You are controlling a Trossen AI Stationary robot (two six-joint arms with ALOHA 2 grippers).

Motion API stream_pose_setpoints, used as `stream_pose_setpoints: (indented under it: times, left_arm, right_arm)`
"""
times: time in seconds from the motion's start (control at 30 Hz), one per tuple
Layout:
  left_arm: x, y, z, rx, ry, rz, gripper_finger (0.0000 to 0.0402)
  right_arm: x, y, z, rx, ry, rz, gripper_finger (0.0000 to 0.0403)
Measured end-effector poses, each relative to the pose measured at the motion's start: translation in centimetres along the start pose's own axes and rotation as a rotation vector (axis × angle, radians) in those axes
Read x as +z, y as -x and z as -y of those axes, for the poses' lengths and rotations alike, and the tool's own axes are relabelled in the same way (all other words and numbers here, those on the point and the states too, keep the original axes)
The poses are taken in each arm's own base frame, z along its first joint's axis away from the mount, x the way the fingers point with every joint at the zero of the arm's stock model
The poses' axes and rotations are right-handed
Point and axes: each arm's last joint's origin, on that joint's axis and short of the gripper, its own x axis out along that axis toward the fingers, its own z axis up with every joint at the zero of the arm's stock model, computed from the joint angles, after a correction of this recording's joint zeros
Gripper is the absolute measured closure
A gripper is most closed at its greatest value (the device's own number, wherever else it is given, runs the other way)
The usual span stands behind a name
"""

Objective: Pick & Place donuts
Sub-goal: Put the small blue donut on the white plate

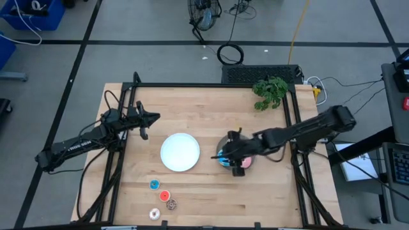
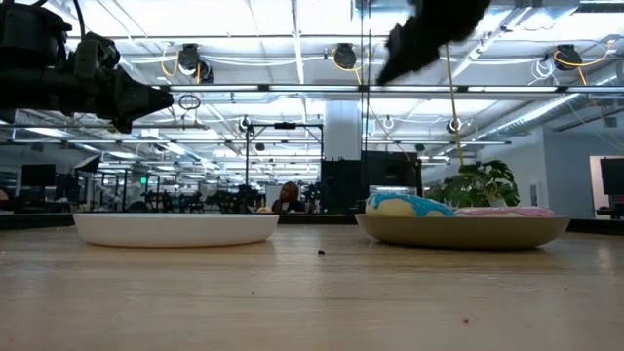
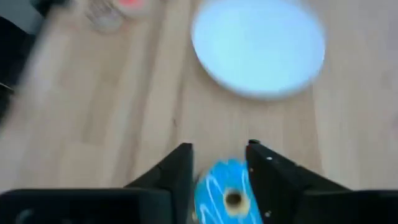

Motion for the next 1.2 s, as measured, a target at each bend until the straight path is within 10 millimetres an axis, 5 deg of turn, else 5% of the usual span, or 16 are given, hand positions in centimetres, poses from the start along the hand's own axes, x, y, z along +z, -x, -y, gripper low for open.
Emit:
stream_pose_setpoints:
  times: [0.23, 0.5, 0.7, 1.2]
  left_arm:
    - [0.0, 0.0, 0.0, 0.0, -0.002, -0.002, 0.0364]
    - [0.0, 0.0, 0.0, 0.005, -0.028, 0.0, 0.0364]
    - [0.0, 0.0, 0.0, 0.008, -0.052, 0.003, 0.0364]
    - [0.3, 0.0, -0.2, 0.071, -0.063, 0.032, 0.0364]
  right_arm:
    - [0.4, 6.5, 0.6, 0.02, 0.084, 0.225, 0.0391]
    - [-6.3, 11.7, 3.8, -0.034, 0.013, 0.602, 0.0401]
    - [-12.3, 10.7, 5.0, -0.061, -0.022, 0.735, 0.0402]
    - [-19.0, 8.1, 5.3, -0.039, 0.001, 0.883, 0.0403]
